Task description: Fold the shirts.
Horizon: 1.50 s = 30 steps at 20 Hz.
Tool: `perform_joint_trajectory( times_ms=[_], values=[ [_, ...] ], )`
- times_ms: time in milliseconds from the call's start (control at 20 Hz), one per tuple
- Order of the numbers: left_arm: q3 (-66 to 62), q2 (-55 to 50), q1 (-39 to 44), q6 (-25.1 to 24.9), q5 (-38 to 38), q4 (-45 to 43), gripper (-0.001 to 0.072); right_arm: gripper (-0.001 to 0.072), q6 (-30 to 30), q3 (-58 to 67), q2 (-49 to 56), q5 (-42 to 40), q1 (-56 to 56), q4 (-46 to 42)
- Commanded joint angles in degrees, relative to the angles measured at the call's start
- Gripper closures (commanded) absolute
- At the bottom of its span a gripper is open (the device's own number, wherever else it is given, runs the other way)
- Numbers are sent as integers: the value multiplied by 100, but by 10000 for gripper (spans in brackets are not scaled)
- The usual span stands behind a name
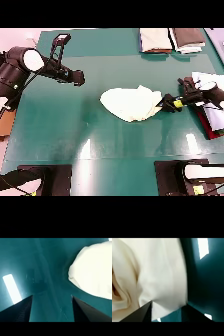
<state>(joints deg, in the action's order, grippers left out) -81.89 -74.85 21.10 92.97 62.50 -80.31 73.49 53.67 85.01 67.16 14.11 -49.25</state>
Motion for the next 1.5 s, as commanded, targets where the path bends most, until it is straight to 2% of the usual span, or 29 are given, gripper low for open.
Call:
perform_joint_trajectory(
  times_ms=[0, 50, 250, 600, 750, 950, 1050, 1100, 1150, 1300, 1450],
  values=[
    [17, -2, 2, -2, -72, 92, 138, 628, -39, 387, 345, -221, -424, -116],
    [17, -4, 2, -11, -118, 107, 138, 688, -50, 481, 273, -236, -472, -236],
    [17, -289, 2, -195, -459, 452, 138, 688, -48, 678, -354, -262, -498, -452],
    [17, -1934, 2, -1438, -566, 2774, 138, 688, -42, 741, -822, -153, -498, -472],
    [17, -2400, 2, -1552, -752, 3154, 138, 688, 37, 741, -822, -37, -498, -470],
    [4, -2465, 4, -1849, -909, 3517, 142, 688, 63, 741, -822, 44, -498, -468],
    [4, -2465, 4, -1851, -911, 3517, 412, 688, 111, 741, -824, 55, -498, -470],
    [4, -2465, 2, -1851, -911, 3517, 591, 688, 109, 743, -831, 52, -498, -470],
    [-4, -2461, 2, -1871, -905, 3501, 682, 688, 109, 743, -868, 50, -498, -472],
    [-334, -2194, -173, -1891, -634, 3364, 685, 689, 103, 866, -1233, -22, -444, -487],
    [-933, -1172, -476, -1886, -619, 2892, 685, 689, 105, 1580, -1829, 313, -278, -485]
  ],
)
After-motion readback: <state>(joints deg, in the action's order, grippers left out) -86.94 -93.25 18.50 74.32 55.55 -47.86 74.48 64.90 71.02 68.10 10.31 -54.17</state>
